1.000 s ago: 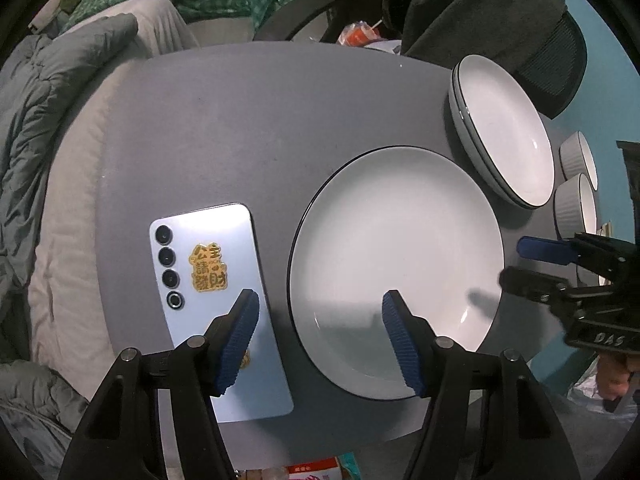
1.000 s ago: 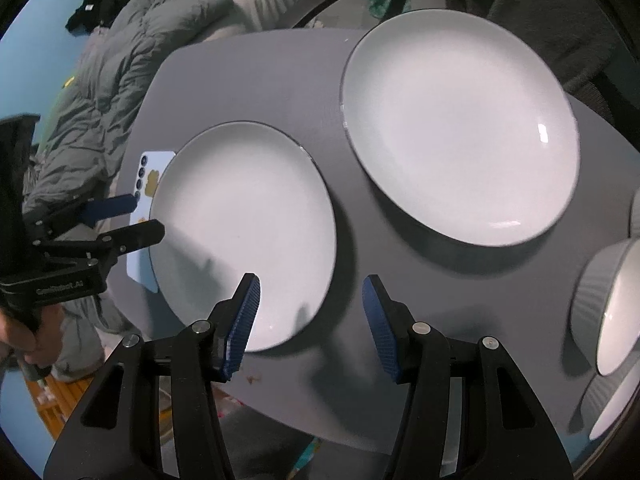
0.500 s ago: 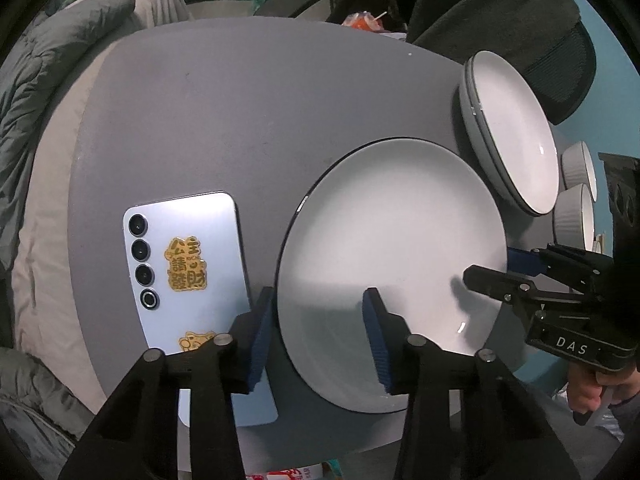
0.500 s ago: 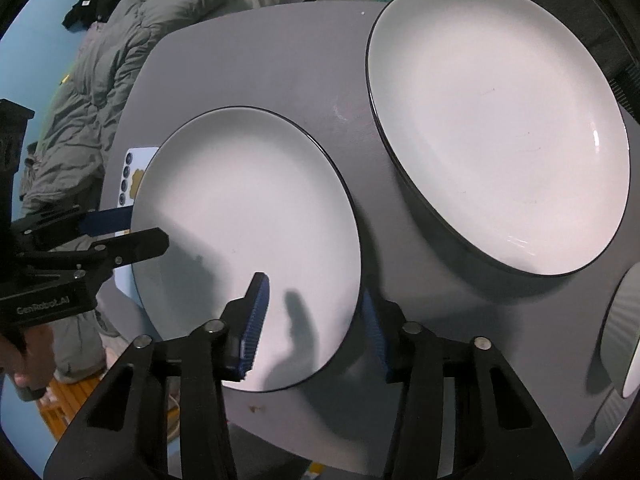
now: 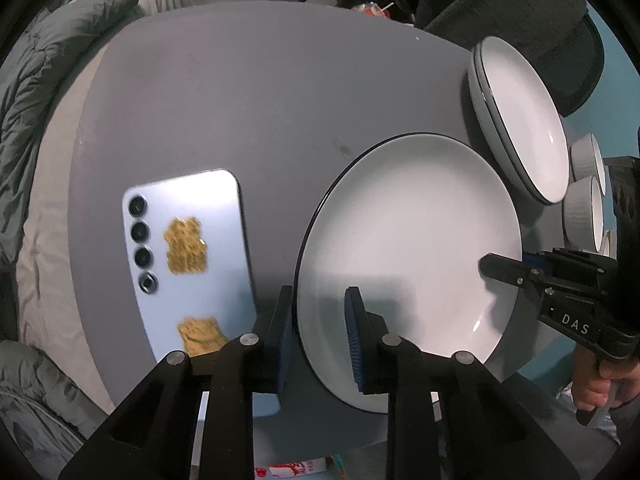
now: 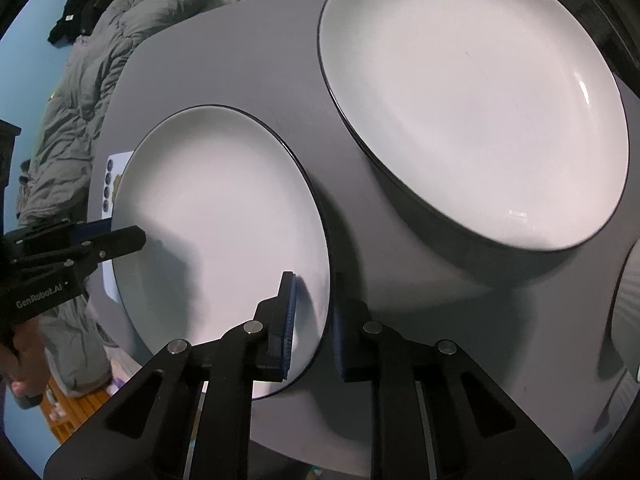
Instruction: Organize plates and bowls
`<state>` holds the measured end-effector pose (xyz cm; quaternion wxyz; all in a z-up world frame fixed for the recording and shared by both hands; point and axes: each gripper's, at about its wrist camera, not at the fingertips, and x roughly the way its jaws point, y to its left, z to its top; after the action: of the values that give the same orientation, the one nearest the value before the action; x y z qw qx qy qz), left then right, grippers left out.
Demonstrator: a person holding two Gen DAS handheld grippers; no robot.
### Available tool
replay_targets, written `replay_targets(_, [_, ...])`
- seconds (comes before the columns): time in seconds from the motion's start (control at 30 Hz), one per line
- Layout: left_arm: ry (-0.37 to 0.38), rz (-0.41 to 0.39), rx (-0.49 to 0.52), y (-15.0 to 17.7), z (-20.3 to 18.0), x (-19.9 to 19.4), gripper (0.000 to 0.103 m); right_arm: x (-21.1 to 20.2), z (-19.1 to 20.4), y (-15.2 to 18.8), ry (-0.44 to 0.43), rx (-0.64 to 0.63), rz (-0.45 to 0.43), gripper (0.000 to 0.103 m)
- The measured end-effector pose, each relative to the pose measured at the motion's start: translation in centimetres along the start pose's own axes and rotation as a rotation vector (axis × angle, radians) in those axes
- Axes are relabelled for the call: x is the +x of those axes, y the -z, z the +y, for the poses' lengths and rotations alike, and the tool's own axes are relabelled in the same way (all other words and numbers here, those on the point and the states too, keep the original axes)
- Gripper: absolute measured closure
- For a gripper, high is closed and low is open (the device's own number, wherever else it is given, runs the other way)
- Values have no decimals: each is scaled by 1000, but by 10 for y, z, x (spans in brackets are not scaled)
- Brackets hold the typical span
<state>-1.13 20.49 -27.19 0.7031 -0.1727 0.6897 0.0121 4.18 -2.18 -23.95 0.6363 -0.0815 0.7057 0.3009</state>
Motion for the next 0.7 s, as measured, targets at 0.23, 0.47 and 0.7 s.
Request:
replay_targets(0.23, [22, 14, 20, 23, -20, 7, 79, -2, -11, 13, -2, 5, 20, 88])
replay_targets(0.47, [51, 28, 33, 36, -48, 13, 79, -13, -31, 34, 2, 36, 19, 89])
replay_targets(0.7, [77, 41, 74, 41, -80, 21, 79, -28, -62, 55, 18, 83, -4, 89])
